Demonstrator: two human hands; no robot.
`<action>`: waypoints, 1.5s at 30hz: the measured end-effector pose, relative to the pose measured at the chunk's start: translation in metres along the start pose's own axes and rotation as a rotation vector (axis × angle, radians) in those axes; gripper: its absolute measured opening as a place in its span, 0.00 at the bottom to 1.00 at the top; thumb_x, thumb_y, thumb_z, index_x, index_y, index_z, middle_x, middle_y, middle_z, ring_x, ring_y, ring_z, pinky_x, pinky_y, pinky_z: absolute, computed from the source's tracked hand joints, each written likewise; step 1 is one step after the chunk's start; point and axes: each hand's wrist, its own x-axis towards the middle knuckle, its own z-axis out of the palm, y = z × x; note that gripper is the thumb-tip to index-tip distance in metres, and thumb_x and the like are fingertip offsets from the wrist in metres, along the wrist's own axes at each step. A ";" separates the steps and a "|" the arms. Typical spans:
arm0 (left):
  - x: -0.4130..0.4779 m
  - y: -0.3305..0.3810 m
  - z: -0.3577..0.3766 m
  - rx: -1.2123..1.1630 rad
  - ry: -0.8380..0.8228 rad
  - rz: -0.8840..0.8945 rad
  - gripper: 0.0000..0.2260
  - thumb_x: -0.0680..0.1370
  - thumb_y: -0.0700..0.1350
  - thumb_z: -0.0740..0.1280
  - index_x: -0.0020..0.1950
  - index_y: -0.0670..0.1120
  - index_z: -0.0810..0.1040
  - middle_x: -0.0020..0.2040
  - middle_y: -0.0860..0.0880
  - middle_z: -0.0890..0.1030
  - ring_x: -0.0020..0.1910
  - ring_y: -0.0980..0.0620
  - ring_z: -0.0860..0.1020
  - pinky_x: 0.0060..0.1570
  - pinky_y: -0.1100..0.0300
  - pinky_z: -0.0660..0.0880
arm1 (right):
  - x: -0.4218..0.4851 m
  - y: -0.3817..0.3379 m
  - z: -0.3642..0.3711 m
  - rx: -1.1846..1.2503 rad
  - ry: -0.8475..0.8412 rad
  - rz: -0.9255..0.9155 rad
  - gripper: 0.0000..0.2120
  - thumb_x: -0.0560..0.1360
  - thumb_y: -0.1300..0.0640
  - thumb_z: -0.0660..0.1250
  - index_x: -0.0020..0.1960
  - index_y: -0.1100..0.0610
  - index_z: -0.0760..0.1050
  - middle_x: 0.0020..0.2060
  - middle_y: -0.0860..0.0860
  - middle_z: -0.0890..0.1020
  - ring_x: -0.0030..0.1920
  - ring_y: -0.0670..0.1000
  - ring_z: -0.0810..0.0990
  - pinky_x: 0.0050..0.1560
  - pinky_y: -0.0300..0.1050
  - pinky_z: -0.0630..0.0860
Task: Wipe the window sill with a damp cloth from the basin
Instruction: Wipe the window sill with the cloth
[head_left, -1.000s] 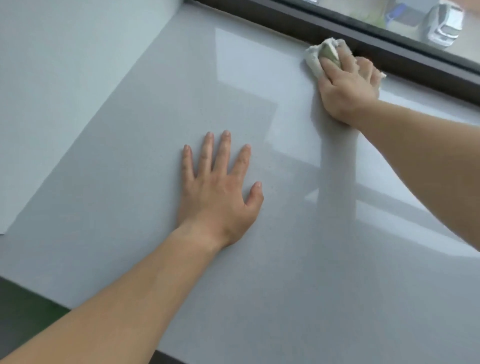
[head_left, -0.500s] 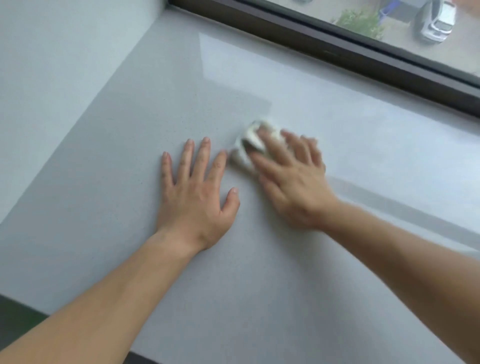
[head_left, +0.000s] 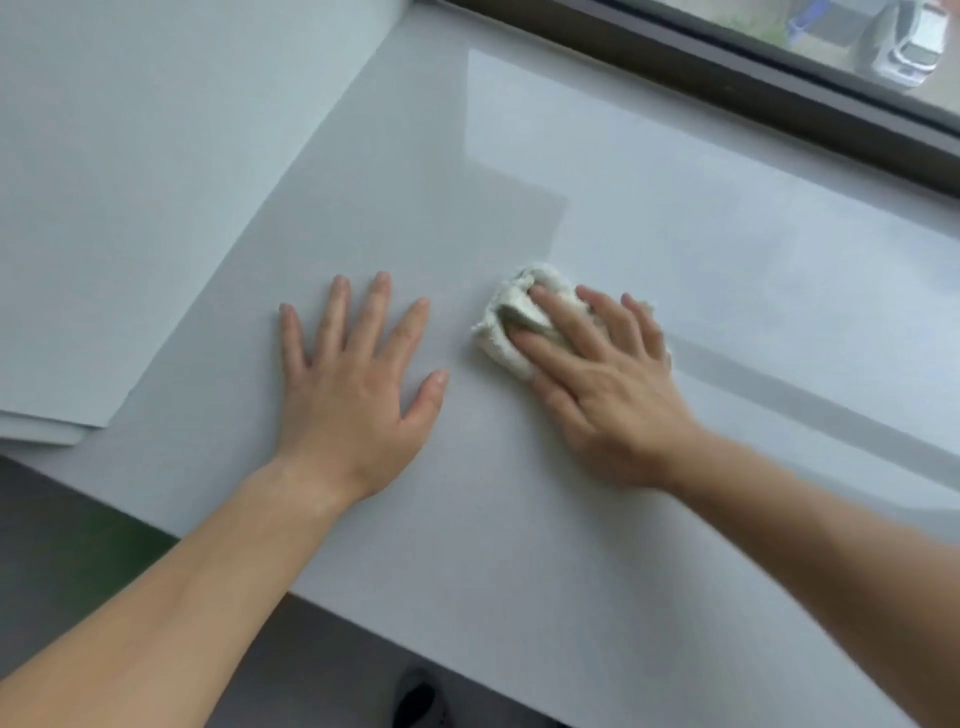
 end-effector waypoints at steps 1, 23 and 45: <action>0.000 -0.001 0.001 -0.004 -0.008 0.007 0.31 0.77 0.63 0.49 0.78 0.54 0.58 0.81 0.47 0.54 0.79 0.41 0.50 0.72 0.32 0.43 | 0.020 0.013 -0.003 -0.018 0.015 0.037 0.24 0.82 0.39 0.46 0.77 0.33 0.52 0.80 0.41 0.52 0.78 0.57 0.53 0.76 0.61 0.44; -0.030 -0.040 -0.010 -0.347 0.005 0.075 0.27 0.80 0.58 0.44 0.74 0.50 0.67 0.79 0.50 0.59 0.79 0.52 0.49 0.74 0.46 0.34 | -0.047 -0.115 0.016 0.021 0.037 0.084 0.24 0.81 0.42 0.48 0.78 0.39 0.59 0.81 0.45 0.54 0.79 0.60 0.52 0.76 0.64 0.44; -0.030 0.076 0.005 -0.206 -0.061 0.055 0.22 0.82 0.55 0.52 0.74 0.52 0.66 0.80 0.49 0.56 0.79 0.48 0.47 0.71 0.32 0.36 | -0.092 0.011 -0.008 0.057 0.060 0.594 0.23 0.82 0.42 0.48 0.77 0.37 0.57 0.81 0.42 0.49 0.79 0.58 0.48 0.77 0.60 0.40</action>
